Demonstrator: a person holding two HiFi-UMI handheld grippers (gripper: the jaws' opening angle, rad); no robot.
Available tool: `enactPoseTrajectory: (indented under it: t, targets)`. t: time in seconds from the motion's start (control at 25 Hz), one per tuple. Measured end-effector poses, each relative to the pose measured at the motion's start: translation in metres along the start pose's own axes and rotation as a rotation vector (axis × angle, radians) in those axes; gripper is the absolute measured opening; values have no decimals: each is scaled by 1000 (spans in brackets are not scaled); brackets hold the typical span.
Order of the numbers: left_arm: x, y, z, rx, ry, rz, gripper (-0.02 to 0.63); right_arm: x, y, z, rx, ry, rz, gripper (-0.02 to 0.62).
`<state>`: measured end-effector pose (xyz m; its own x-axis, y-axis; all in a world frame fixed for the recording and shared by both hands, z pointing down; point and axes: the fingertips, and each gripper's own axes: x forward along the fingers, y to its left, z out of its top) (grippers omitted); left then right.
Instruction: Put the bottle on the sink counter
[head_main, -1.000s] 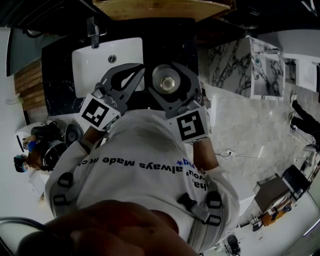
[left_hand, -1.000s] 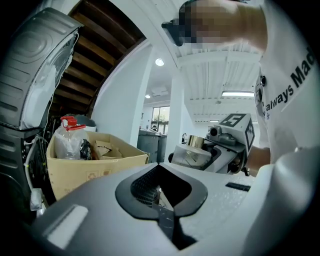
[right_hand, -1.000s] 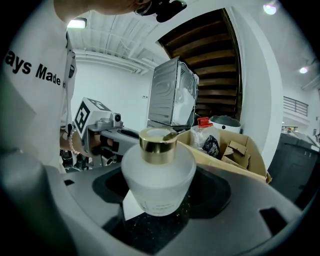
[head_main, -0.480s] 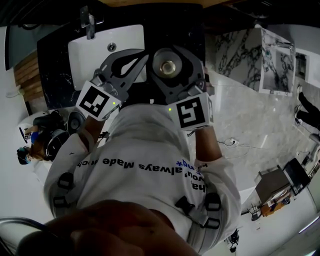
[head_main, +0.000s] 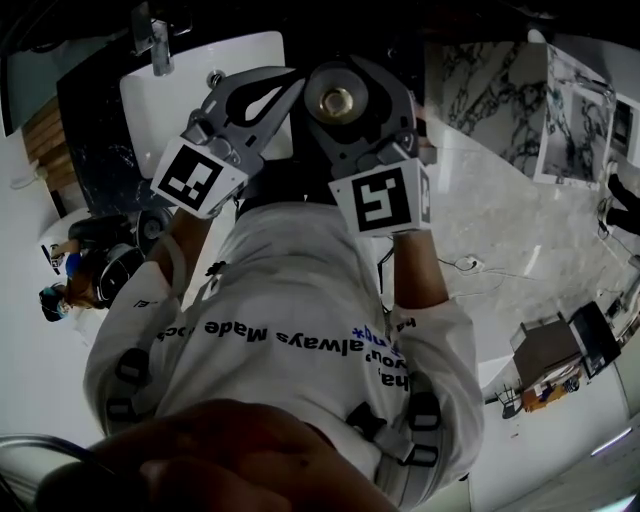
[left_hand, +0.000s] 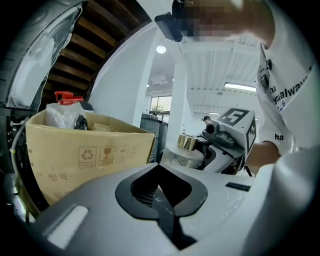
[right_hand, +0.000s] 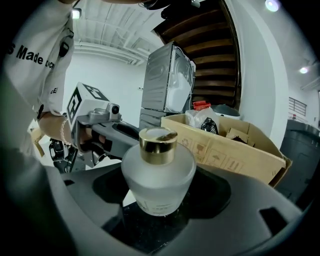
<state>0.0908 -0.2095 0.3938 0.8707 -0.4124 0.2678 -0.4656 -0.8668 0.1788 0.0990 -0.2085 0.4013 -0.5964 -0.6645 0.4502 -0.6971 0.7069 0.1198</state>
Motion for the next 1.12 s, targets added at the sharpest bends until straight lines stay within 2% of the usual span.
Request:
enactPoseTrajectory:
  t: [0.12,0.4,0.48,0.6,0.88,1.12]
  targets:
    - [11,15,-10,0,16,3,3,14,-12,-11,-7,50,-10,333]
    - [49,49,-39,-6,48,1,3,47,-41,-44,27,91,-48,333]
    - [59,57,-47,-10,44,-5,3,56,-48,-55,37,102,-51,333]
    - [71,69,-58,26,22,-15,3,70,-55,-69,56,93,-55,333]
    - [95,99,-83,8,43,25,3,99,-74,-96,56,125,-63,333]
    - [118,121,-113,-33,71,68,3,127,-89,-124,62,104,-70,333]
